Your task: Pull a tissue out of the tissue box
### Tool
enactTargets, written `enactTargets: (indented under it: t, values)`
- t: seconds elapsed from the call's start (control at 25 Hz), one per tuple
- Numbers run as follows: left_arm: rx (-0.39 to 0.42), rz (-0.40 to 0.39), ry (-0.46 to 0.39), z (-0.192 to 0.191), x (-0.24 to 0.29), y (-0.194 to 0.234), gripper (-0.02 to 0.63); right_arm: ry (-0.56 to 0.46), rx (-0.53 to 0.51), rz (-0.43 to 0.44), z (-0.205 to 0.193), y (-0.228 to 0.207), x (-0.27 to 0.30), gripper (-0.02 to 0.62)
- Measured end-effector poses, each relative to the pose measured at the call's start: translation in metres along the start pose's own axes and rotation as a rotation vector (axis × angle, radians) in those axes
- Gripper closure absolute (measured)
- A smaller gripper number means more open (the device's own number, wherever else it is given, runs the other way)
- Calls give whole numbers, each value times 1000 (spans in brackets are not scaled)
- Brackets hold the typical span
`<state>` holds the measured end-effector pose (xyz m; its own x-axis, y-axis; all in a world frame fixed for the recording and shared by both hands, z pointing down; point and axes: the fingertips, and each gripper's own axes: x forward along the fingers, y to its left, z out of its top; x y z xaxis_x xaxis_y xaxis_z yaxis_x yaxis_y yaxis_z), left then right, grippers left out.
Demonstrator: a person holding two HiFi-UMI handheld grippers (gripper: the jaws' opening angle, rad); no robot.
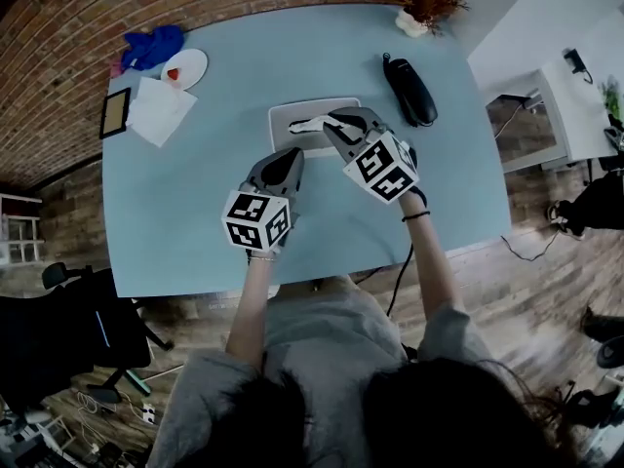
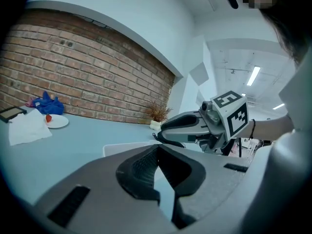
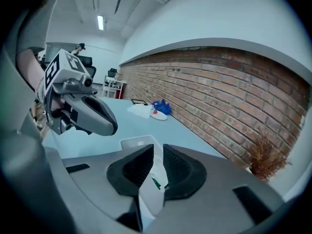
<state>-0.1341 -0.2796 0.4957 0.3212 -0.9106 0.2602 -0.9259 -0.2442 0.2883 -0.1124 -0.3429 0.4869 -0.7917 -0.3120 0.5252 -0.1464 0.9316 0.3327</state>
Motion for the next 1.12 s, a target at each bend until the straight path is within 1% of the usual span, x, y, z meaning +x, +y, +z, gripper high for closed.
enactTargets:
  t: [0.12, 0.36, 0.6, 0.72, 0.84, 0.96, 1.12]
  values:
    - [-14, 8, 9, -4, 3, 8, 603, 36, -51, 39, -5, 0, 15, 549]
    - [-41, 25, 21, -10, 4, 23, 603, 109, -119, 121, -22, 4, 39, 512]
    - [-58, 33, 34, -16, 6, 31, 603, 186, -191, 213, -38, 6, 53, 508]
    - [-64, 35, 43, -20, 5, 32, 603, 205, -209, 249, -41, 9, 57, 508]
    - [-69, 37, 47, -22, 4, 33, 603, 191, -212, 275, -40, 11, 54, 508]
    - [-72, 41, 45, -24, 2, 35, 603, 201, -249, 292, -42, 11, 49, 505]
    - [-77, 47, 48, -27, 0, 37, 603, 231, -293, 280, -49, 7, 53, 506]
